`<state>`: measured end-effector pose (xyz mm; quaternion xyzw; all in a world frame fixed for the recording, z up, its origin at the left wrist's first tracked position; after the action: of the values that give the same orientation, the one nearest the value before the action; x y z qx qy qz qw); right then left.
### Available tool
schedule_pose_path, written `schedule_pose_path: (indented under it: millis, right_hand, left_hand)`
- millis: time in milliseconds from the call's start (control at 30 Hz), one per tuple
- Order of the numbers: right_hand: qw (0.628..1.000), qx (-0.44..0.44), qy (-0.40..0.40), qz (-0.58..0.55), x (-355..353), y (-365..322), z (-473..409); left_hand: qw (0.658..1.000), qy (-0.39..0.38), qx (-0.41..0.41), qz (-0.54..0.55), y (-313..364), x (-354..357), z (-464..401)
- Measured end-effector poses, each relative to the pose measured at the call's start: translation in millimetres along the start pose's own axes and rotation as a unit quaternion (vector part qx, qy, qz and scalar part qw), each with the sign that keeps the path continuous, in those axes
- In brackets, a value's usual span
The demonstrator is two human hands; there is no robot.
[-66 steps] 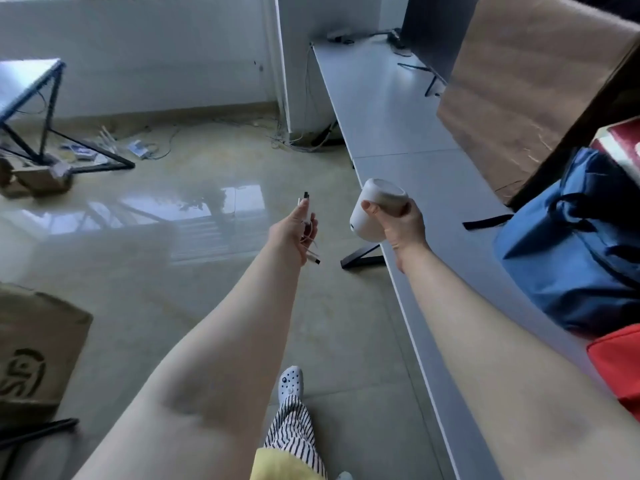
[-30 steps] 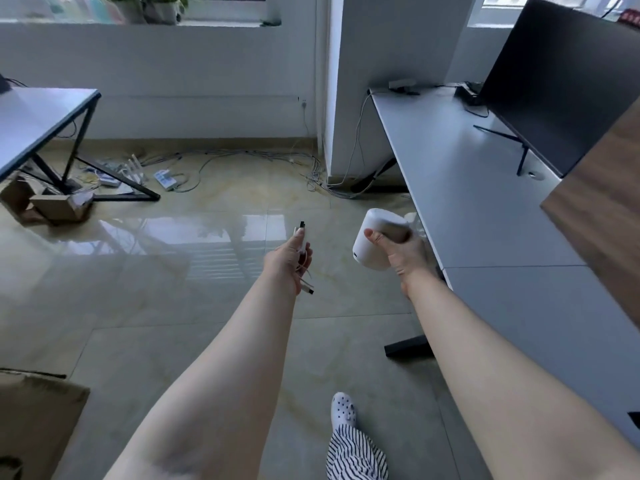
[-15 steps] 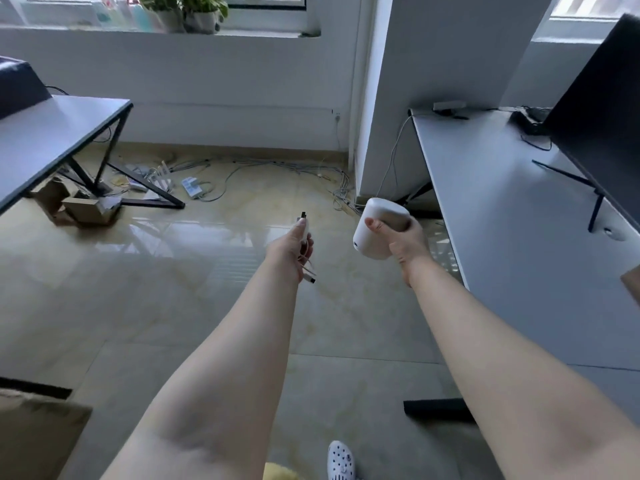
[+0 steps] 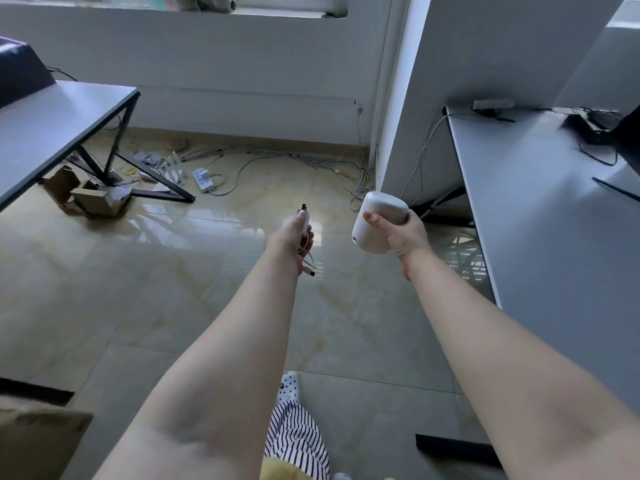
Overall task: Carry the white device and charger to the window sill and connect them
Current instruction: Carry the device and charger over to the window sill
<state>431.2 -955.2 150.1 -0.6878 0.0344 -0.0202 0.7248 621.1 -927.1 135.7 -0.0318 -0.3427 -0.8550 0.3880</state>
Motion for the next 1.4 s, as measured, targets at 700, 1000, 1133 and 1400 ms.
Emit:
schedule_pose_path:
  millis: [700,1000,1133,1400]
  right_hand:
    - [0.999,0.026,0.029,0.025,162,-4,-233]
    - [0.999,0.029,0.011,0.044,211,-6,-318]
    - [0.999,0.028,-0.002,0.037,228,-11,-366]
    - [0.999,0.019,-0.024,0.03,257,-31,-486]
  left_hand:
    - [0.998,0.008,-0.018,-0.06,217,54,-200]
    - [0.999,0.015,-0.006,-0.038,277,79,-263]
    - [0.999,0.023,0.002,-0.036,307,99,-295]
    - [0.999,0.03,0.013,-0.014,383,172,-358]
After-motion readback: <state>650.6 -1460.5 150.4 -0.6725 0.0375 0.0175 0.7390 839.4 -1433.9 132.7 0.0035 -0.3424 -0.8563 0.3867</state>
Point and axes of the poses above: each hand's wrist, its own z-axis away from the middle knuckle, its own x-axis out of the palm, y = z × x, the point moved 1 cm from there along -z, towards the middle knuckle, and after that the axes turned 11 degrees about -x, right-handed, at the moved point
